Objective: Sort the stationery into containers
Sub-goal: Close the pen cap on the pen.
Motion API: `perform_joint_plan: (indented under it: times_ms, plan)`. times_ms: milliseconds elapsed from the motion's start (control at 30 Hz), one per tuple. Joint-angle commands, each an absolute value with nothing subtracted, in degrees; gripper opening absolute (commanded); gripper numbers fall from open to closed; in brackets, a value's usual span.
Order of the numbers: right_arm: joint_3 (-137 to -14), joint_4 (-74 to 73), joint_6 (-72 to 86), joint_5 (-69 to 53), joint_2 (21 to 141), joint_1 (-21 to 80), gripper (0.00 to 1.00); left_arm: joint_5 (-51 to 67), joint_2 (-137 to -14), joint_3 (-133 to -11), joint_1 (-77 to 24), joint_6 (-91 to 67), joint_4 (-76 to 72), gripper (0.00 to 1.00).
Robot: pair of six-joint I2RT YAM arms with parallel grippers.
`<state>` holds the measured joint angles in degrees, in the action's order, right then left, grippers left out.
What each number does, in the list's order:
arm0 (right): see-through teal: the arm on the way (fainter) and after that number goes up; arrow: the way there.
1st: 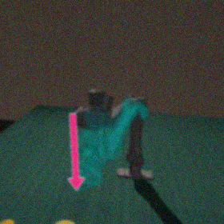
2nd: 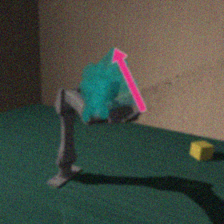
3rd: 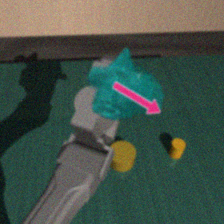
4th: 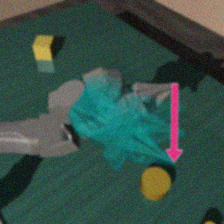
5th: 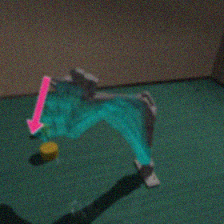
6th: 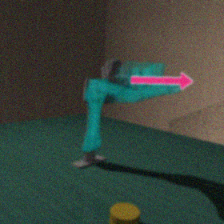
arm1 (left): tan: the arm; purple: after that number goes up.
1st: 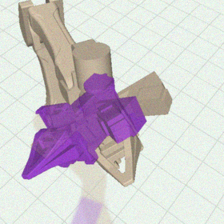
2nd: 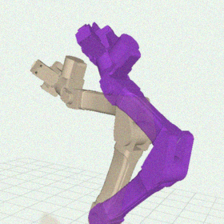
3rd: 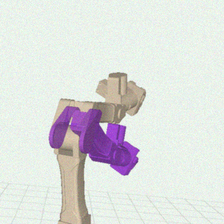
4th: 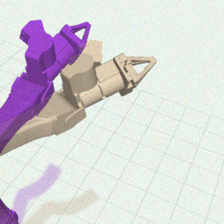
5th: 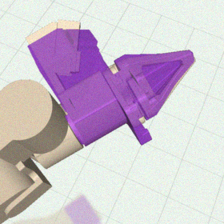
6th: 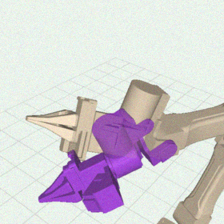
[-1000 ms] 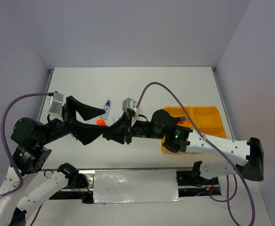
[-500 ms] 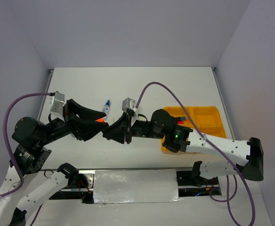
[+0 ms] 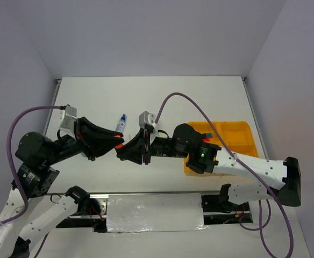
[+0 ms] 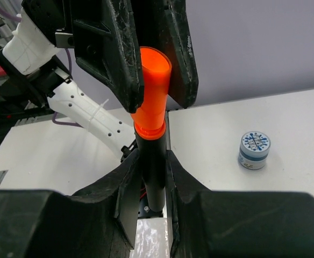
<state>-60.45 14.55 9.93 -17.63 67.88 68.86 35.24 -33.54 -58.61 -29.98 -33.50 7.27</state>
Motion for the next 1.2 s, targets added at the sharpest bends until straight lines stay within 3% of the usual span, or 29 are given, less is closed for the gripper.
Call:
perform_joint_plan:
  times_ms: [0, 433, 733, 1167]
  plan:
    - [-64.1, 16.7, 9.5, -17.4, 67.2, 69.2, 0.0, 37.6, -34.9, -59.2, -30.0, -33.6, 6.8, 0.02]
    - [-77.6, 6.9, 8.3, -12.3, 68.3, 68.4, 0.0, 37.5, -29.3, -49.7, -30.0, -29.0, 15.7, 0.0]
    - [-78.2, 14.8, 14.4, -18.5, 69.1, 67.8, 0.0, 43.8, -24.4, -38.3, -30.1, -36.7, 0.8, 0.0]
    - [-85.2, 11.1, 10.8, -20.9, 69.7, 64.0, 0.0, 46.3, -23.8, -33.6, -30.4, -37.5, 6.6, 0.0]
